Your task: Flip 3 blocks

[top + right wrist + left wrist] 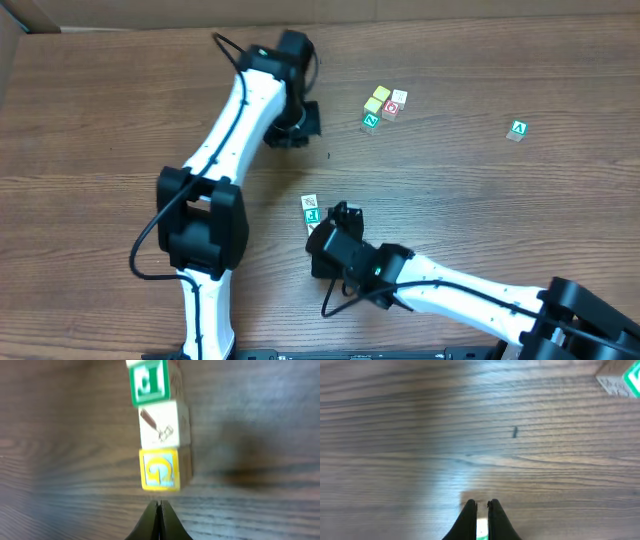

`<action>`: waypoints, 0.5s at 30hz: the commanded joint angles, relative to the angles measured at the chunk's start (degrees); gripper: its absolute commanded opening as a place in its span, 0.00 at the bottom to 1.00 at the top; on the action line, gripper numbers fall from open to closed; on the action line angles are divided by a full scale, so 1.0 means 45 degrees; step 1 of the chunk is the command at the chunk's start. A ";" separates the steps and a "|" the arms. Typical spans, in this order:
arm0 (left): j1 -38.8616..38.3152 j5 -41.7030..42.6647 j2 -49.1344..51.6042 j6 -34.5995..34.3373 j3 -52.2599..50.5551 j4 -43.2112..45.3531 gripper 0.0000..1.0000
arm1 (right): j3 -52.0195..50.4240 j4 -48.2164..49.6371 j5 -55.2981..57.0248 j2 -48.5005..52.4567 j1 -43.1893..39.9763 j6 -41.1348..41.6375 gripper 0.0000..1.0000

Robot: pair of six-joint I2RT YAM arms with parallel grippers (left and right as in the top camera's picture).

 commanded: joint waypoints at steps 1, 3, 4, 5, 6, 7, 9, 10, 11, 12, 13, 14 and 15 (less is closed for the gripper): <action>0.0340 -0.0291 -0.0223 -0.0209 0.0185 -0.0719 0.04 | 0.0228 -0.0311 -0.0733 -0.0282 -0.0903 -0.0879 0.04; 0.0432 -0.0573 -0.0209 -0.0214 -0.0175 -0.1161 0.04 | 0.0228 -0.0306 -0.1656 -0.0282 -0.1671 -0.1501 0.04; 0.0427 -0.0816 -0.0209 -0.0214 -0.0495 -0.1345 0.04 | 0.0228 -0.0306 -0.2127 -0.0282 -0.2171 -0.1710 0.04; 0.0423 -0.0918 -0.0209 -0.0214 -0.0738 -0.1404 0.04 | 0.0228 -0.0296 -0.2414 -0.0282 -0.2535 -0.1880 0.04; 0.0423 -0.0947 -0.0209 -0.0214 -0.1069 -0.1413 0.04 | 0.0228 -0.0272 -0.2671 -0.0282 -0.2963 -0.1991 0.04; 0.0403 -0.0942 -0.0209 -0.0214 -0.1418 -0.1384 0.04 | 0.0223 -0.0253 -0.2817 -0.0282 -0.3361 -0.2142 0.04; 0.0325 -0.0933 -0.0209 -0.0214 -0.2249 -0.1078 0.04 | 0.0223 -0.0204 -0.2909 -0.0282 -0.4017 -0.2404 0.04; 0.0277 -0.0923 -0.0209 -0.0214 -0.2667 -0.0913 0.04 | 0.0223 -0.0189 -0.2919 -0.0282 -0.4206 -0.2550 0.04; 0.0238 -0.0884 -0.0209 -0.0214 -0.3021 -0.0729 0.04 | 0.0223 -0.0194 -0.2914 -0.0282 -0.4318 -0.2623 0.04; 0.0199 -0.0821 -0.0209 -0.0214 -0.3337 -0.0583 0.04 | 0.0214 -0.0204 -0.2909 -0.0282 -0.4367 -0.2657 0.04; 0.0155 -0.0821 -0.0209 -0.0214 -0.3667 -0.0403 0.04 | 0.0199 -0.0204 -0.2890 -0.0282 -0.4371 -0.2657 0.04; 0.0131 -0.0835 -0.0209 -0.0214 -0.3915 -0.0257 0.04 | 0.0185 -0.0209 -0.2875 -0.0272 -0.4367 -0.2657 0.04; 0.0126 -0.0835 -0.0209 -0.0214 -0.4119 -0.0102 0.04 | 0.0185 -0.0209 -0.2871 -0.0267 -0.4357 -0.2652 0.04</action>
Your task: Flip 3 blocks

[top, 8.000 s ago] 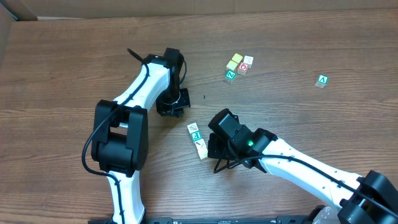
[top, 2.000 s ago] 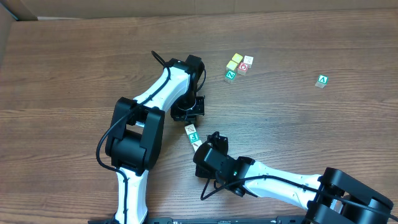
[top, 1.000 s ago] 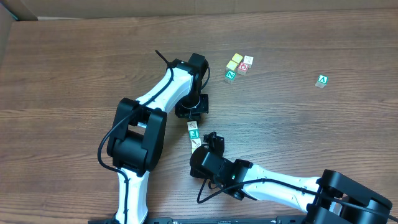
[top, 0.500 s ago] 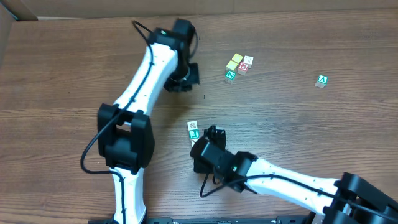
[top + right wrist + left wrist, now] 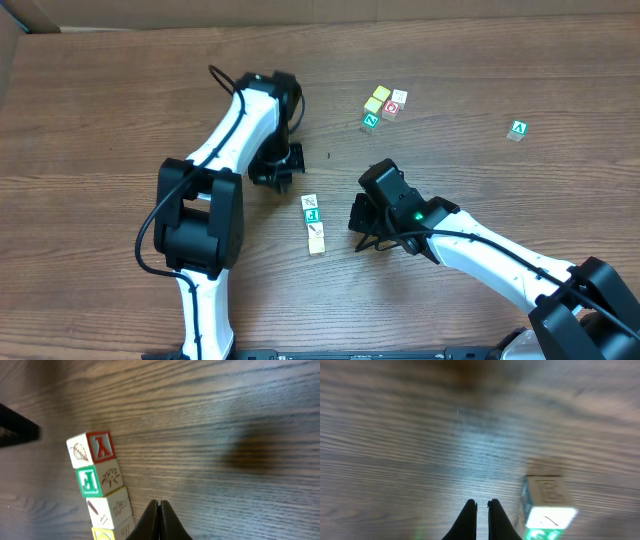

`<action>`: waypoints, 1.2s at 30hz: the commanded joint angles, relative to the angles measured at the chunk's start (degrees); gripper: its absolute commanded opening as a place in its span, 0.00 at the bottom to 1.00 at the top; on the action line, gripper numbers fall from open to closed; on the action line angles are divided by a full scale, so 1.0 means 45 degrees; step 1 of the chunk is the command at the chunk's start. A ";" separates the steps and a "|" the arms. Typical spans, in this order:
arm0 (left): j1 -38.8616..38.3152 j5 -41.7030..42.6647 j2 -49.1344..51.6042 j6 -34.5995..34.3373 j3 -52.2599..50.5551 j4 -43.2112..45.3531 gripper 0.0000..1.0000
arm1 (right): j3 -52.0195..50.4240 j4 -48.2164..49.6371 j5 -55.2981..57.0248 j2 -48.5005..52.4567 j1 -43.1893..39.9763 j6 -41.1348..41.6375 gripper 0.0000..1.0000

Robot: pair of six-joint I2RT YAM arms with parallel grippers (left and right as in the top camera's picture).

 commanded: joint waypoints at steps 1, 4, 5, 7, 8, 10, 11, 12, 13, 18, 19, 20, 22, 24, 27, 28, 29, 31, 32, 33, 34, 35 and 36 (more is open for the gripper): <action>-0.0151 -0.0053 -0.0141 -0.0185 -0.0767 0.0452 0.04 | 0.0146 0.0068 -0.0306 -0.0194 0.0097 -0.0393 0.04; -0.0155 0.0612 -0.0141 -0.0175 -0.1292 0.0986 0.04 | 0.0146 0.0068 -0.0175 -0.0136 0.0092 -0.0398 0.04; -0.0151 0.0695 -0.0141 -0.0175 -0.1389 0.1083 0.04 | 0.0146 0.0053 -0.0102 -0.0136 0.0092 -0.0393 0.04; -0.0151 0.0850 -0.0141 -0.0170 -0.1467 0.1141 0.04 | 0.0146 0.0015 0.0000 -0.0136 0.0092 -0.0393 0.04; -0.0131 0.0908 -0.0141 -0.0117 -0.1467 0.1137 0.04 | 0.0146 0.0000 0.0024 -0.0136 0.0092 -0.0393 0.04; -0.0083 0.0991 -0.0175 0.0034 -0.1462 0.1039 0.04 | 0.0146 -0.0063 0.0029 -0.0136 0.0092 -0.0398 0.04; -0.0068 0.0957 -0.0214 0.0068 -0.1462 0.1005 0.04 | 0.0146 -0.0131 0.0034 -0.0136 0.0092 -0.0398 0.04; -0.0044 0.0797 -0.0291 0.0058 -0.1462 0.0986 0.04 | 0.0146 -0.0233 0.0034 -0.0136 0.0087 -0.0403 0.04; -0.0024 0.0753 -0.0491 0.0053 -0.1462 0.0918 0.04 | 0.0146 -0.0311 0.0078 -0.0136 0.0063 -0.0534 0.04; -0.0097 0.0146 -0.2521 -0.0782 -0.1486 0.0908 0.04 | 0.0146 -0.0719 0.0291 -0.0136 -0.0340 -0.0675 0.05; -0.0185 -0.0291 -0.3007 -0.1035 -0.1535 0.0879 0.04 | 0.0146 -0.0733 0.0219 -0.0136 -0.0476 -0.0675 0.05; -0.0296 -0.0797 -0.3497 -0.1355 -0.1651 0.0889 0.04 | 0.0146 -0.0733 0.0107 -0.0136 -0.0665 -0.0680 0.05; -0.0563 -0.1695 -0.4527 -0.1885 -0.2098 0.1020 0.04 | 0.0146 -0.0733 -0.0131 -0.0136 -0.1112 -0.0801 0.05; -0.0826 -0.2074 -0.5430 -0.1953 -0.2773 0.1404 0.04 | 0.0146 -0.0743 -0.0325 -0.0136 -0.1569 -0.1054 0.05; -0.1234 -0.2016 -0.6348 -0.2103 -0.4240 0.2419 0.04 | 0.0146 -0.0777 -0.0311 -0.0136 -0.1938 -0.1054 0.11; -0.1365 -0.1943 -0.6504 -0.2113 -0.4818 0.2866 0.04 | 0.0146 -0.0767 -0.0306 -0.0136 -0.1977 -0.1054 0.17; -0.1477 -0.1875 -0.6552 -0.2137 -0.5367 0.3322 0.04 | 0.0146 -0.0738 -0.0301 -0.0136 -0.1991 -0.1054 0.19; -0.1574 -0.1860 -0.6479 -0.2220 -0.6421 0.4342 0.04 | 0.0146 -0.0733 0.0024 -0.0136 -0.1991 -0.1049 0.22; -0.1569 -0.1851 -0.6431 -0.2395 -0.6853 0.4784 0.04 | 0.0146 -0.0738 0.0248 -0.0136 -0.1991 -0.1049 0.29; -0.1515 -0.1758 -0.6334 -0.2526 -0.7247 0.5260 0.04 | 0.0146 -0.0743 0.0418 -0.0136 -0.1991 -0.1049 0.49; -0.1452 -0.1661 -0.6251 -0.2574 -0.7519 0.5668 0.04 | 0.0146 -0.0743 0.0510 -0.0136 -0.1991 -0.1049 0.62; -0.1389 -0.1525 -0.6164 -0.2565 -0.7762 0.6125 0.04 | 0.0146 -0.0777 0.0520 -0.0136 -0.1991 -0.1049 0.79; -0.1326 -0.1486 -0.6081 -0.2569 -0.7912 0.6484 0.04 | 0.0146 -0.0908 0.0515 -0.0136 -0.1991 -0.1049 1.00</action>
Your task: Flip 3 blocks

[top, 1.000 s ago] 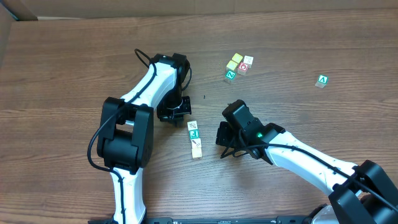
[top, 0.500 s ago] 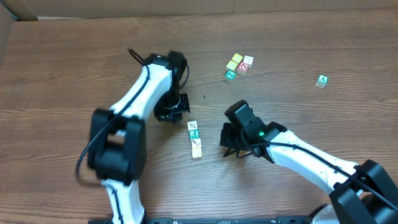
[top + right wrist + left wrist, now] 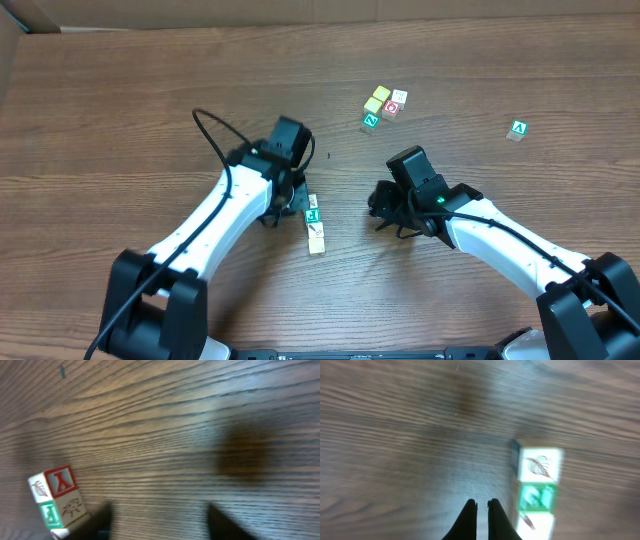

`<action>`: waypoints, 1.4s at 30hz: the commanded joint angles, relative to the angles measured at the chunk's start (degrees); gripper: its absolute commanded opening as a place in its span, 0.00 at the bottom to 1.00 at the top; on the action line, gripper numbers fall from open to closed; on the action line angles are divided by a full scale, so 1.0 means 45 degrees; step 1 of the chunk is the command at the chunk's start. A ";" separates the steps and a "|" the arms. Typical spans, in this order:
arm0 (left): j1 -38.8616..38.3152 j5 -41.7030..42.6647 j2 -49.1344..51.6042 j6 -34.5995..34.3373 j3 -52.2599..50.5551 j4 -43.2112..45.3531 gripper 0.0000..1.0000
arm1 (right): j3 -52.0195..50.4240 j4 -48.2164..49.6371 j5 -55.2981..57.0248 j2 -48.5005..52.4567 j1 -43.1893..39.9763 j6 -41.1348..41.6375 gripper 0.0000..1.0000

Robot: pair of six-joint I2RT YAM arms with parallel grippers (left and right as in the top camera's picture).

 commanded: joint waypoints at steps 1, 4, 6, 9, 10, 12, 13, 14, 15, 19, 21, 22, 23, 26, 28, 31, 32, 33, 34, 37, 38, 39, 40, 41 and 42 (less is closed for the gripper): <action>0.0233 0.0063 0.0311 -0.0442 -0.0544 0.0850 0.04 | 0.0146 -0.0204 0.0384 -0.0136 -0.0015 -0.0097 1.00; 0.0277 0.0058 0.0442 -0.0248 -0.0544 0.1243 0.04 | 0.0146 -0.0253 0.0379 -0.0136 -0.0015 -0.0097 1.00; 0.0272 0.0053 0.0549 -0.0155 -0.0544 0.1360 0.04 | 0.0146 -0.0257 0.0379 -0.0136 -0.0015 -0.0097 1.00; 0.0194 0.0087 0.0894 -0.0141 -0.0544 0.1423 0.04 | 0.0146 -0.0253 0.0379 -0.0136 -0.0015 -0.0092 1.00; 0.0175 0.0083 0.1049 -0.0136 -0.0544 0.1481 0.04 | 0.0146 -0.0253 0.0379 -0.0136 -0.0015 -0.0092 1.00; 0.0175 0.0160 0.1389 -0.0146 -0.0544 0.1593 0.04 | 0.0146 -0.0253 0.0379 -0.0136 -0.0015 -0.0092 1.00; 0.0175 0.0311 0.1554 -0.0146 -0.0544 0.1622 0.04 | 0.0146 -0.0253 0.0379 -0.0136 -0.0015 -0.0092 1.00; 0.0180 0.0510 0.1724 -0.0146 -0.0544 0.1651 0.04 | 0.0146 -0.0253 0.0379 -0.0136 -0.0015 -0.0092 1.00; 0.0175 0.0641 0.1817 -0.0141 -0.0544 0.1690 0.04 | 0.0146 -0.0253 0.0379 -0.0136 -0.0015 -0.0092 1.00; 0.0214 0.0670 0.1865 -0.0141 -0.0534 0.1914 0.04 | 0.0146 -0.0253 0.0379 -0.0136 -0.0015 -0.0092 1.00; 0.0214 0.0733 0.1865 -0.0146 -0.0529 0.2161 0.04 | 0.0146 -0.0253 0.0379 -0.0136 -0.0015 -0.0092 1.00; 0.0214 0.0763 0.1865 -0.0141 -0.0529 0.2254 0.04 | 0.0146 -0.0253 0.0379 -0.0136 -0.0015 -0.0092 1.00; 0.0214 0.0787 0.1865 -0.0146 -0.0529 0.2322 0.04 | 0.0146 -0.0248 0.0379 -0.0136 -0.0015 -0.0092 1.00; 0.0223 0.1107 0.1865 0.0049 -0.0529 0.2506 0.04 | 0.0146 -0.0248 0.0379 -0.0136 -0.0015 -0.0092 1.00; 0.0223 0.1331 0.1865 0.0364 -0.0529 0.2686 0.04 | 0.0146 -0.0248 0.0379 -0.0136 -0.0015 -0.0092 1.00; 0.0223 0.1583 0.1865 0.0622 -0.0529 0.2788 0.04 | 0.0146 -0.0248 0.0379 -0.0136 -0.0015 -0.0092 1.00; 0.0223 0.1681 0.1865 0.0627 -0.0529 0.2798 0.04 | 0.0146 -0.0248 0.0379 -0.0136 -0.0015 -0.0092 1.00; 0.0223 0.1724 0.1865 0.0636 -0.0529 0.2812 0.04 | 0.0146 -0.0243 0.0379 -0.0136 -0.0015 -0.0092 1.00; 0.0223 0.1758 0.1865 0.0695 -0.0529 0.2841 0.04 | 0.0146 -0.0243 0.0379 -0.0136 -0.0015 -0.0092 1.00; 0.0223 0.1758 0.1865 0.0763 -0.0520 0.2943 0.04 | 0.0146 -0.0243 0.0379 -0.0136 -0.0015 -0.0092 1.00; 0.0223 0.1758 0.1865 0.0767 -0.0515 0.2973 0.04 | 0.0146 -0.0243 0.0379 -0.0136 -0.0015 -0.0092 1.00; 0.0223 0.1763 0.1865 0.0850 -0.0515 0.3002 0.04 | 0.0146 -0.0243 0.0379 -0.0136 -0.0015 -0.0092 1.00; 0.0223 0.1758 0.1865 0.0894 -0.0515 0.3021 0.04 | 0.0146 -0.0243 0.0379 -0.0136 -0.0015 -0.0092 1.00; 0.0223 0.1758 0.1865 0.0952 -0.0515 0.3021 0.04 | 0.0146 -0.0243 0.0379 -0.0136 -0.0015 -0.0092 1.00; 0.0223 0.1753 0.1865 0.1025 -0.0515 0.3002 0.04 | 0.0146 -0.0243 0.0379 -0.0136 -0.0015 -0.0092 1.00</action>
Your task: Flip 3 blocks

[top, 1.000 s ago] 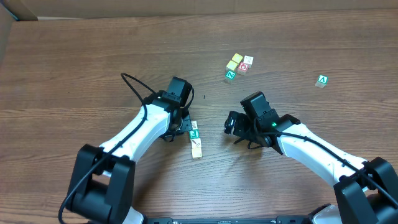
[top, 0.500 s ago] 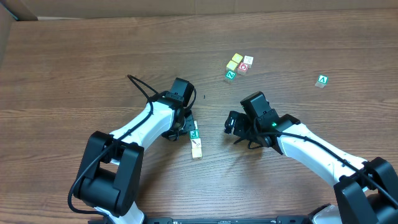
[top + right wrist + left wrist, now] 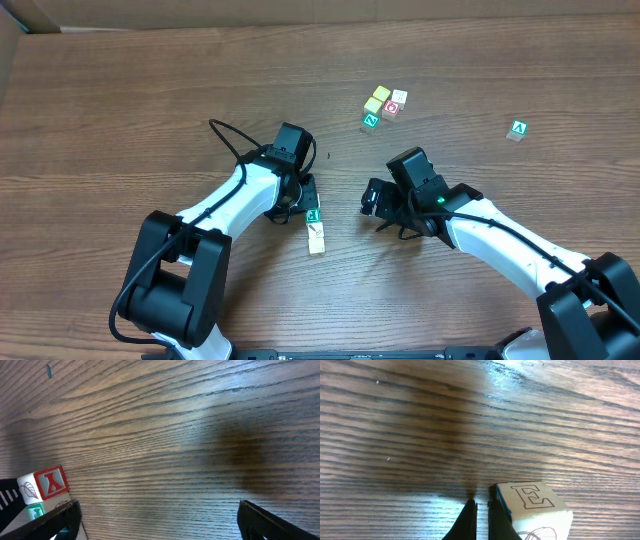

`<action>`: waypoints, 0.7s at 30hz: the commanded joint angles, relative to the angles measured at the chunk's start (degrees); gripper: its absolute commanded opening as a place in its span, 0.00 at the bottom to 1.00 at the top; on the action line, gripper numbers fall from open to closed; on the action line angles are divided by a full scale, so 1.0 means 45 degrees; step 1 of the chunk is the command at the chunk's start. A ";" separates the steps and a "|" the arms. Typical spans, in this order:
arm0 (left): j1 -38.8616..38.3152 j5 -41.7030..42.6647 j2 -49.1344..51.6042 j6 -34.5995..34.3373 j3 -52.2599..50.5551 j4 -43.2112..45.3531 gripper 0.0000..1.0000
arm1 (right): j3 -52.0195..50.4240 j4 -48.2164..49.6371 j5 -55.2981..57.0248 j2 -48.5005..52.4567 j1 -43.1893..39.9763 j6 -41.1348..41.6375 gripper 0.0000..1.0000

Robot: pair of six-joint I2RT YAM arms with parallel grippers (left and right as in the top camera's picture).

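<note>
A short row of letter blocks [image 3: 315,231] lies mid-table. Its far end block, cream with a red E [image 3: 534,509] on one face and a red letter [image 3: 48,484] on another, sits against the right side of my left gripper [image 3: 481,507]. That gripper is shut with nothing between its fingers, and its tips are low by the wood. In the overhead view the left gripper [image 3: 301,192] covers the row's far end. My right gripper [image 3: 159,521] stands wide open over bare wood, to the right of the row [image 3: 377,199].
A cluster of several blocks [image 3: 383,105] lies at the back, right of centre. A lone green block [image 3: 517,129] lies far right. The left arm's cable [image 3: 235,150] loops above the table. A cardboard wall [image 3: 20,20] runs along the back left edge.
My left gripper, still shut, has come down against the left side of the row's far end block. My right gripper, seen blurred and parting before, now stands wide open in the same place.
At first my right gripper was shut at the near end of the row and my left gripper was shut at the back. Then the right was off to the row's right and the left was closer. Later the left stood beside the row, and now it touches the end block.
</note>
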 commanded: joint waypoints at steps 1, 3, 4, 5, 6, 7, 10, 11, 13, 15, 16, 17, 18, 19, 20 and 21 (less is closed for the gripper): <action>-0.0010 0.0136 0.0102 0.0563 0.0053 -0.0019 0.04 | 0.0146 0.0044 0.0117 -0.0136 -0.0015 -0.0049 1.00; -0.0010 -0.0117 0.0102 0.0583 0.0053 -0.0267 0.04 | 0.0146 0.0044 0.0121 -0.0136 -0.0015 -0.0049 1.00; -0.0010 -0.0272 0.0102 0.0578 0.0053 -0.0398 0.04 | 0.0146 0.0044 0.0121 -0.0136 -0.0015 -0.0049 1.00; -0.0010 -0.0423 0.0102 0.0578 0.0053 -0.0568 0.04 | 0.0146 0.0044 0.0121 -0.0136 -0.0015 -0.0049 1.00; -0.0010 -0.0500 0.0102 0.0578 0.0053 -0.0719 0.04 | 0.0146 0.0044 0.0121 -0.0136 -0.0015 -0.0049 1.00; -0.0015 -0.0515 0.0102 0.0578 0.0053 -0.0831 0.04 | 0.0146 0.0044 0.0121 -0.0136 -0.0015 -0.0049 1.00; -0.0015 -0.0505 0.0102 0.0578 0.0053 -0.1132 0.04 | 0.0146 0.0097 0.0117 -0.0136 -0.0015 -0.0044 1.00; -0.0015 -0.0500 0.0102 0.0578 0.0053 -0.1185 0.04 | 0.0146 0.0102 0.0117 -0.0136 -0.0015 -0.0044 1.00; -0.0024 -0.0457 0.0102 0.0573 0.0053 -0.1185 0.04 | 0.0146 0.0136 0.0117 -0.0136 -0.0015 -0.0044 1.00; -0.0019 -0.0248 0.0102 0.0573 0.0053 -0.1083 0.04 | 0.0146 0.0131 0.0117 -0.0136 -0.0015 -0.0044 1.00; -0.0015 -0.0102 0.0102 0.0573 0.0053 -0.1020 0.04 | 0.0146 0.0131 0.0117 -0.0136 -0.0015 -0.0044 1.00; -0.0010 0.0078 0.0102 0.0573 0.0053 -0.0923 0.04 | 0.0146 0.0131 0.0117 -0.0136 -0.0015 -0.0044 1.00; -0.0010 0.0180 0.0102 0.0573 0.0053 -0.0845 0.04 | 0.0146 0.0131 0.0117 -0.0136 -0.0015 -0.0049 1.00; -0.0010 0.0223 0.0102 0.0568 0.0053 -0.0777 0.04 | 0.0146 0.0131 0.0117 -0.0136 -0.0015 -0.0044 1.00; -0.0015 0.0267 0.0102 0.0568 0.0053 -0.0738 0.04 | 0.0146 0.0131 0.0117 -0.0136 -0.0015 -0.0044 1.00; -0.0015 0.0335 0.0102 0.0568 0.0053 -0.0690 0.04 | 0.0146 0.0131 0.0117 -0.0136 -0.0015 -0.0049 1.00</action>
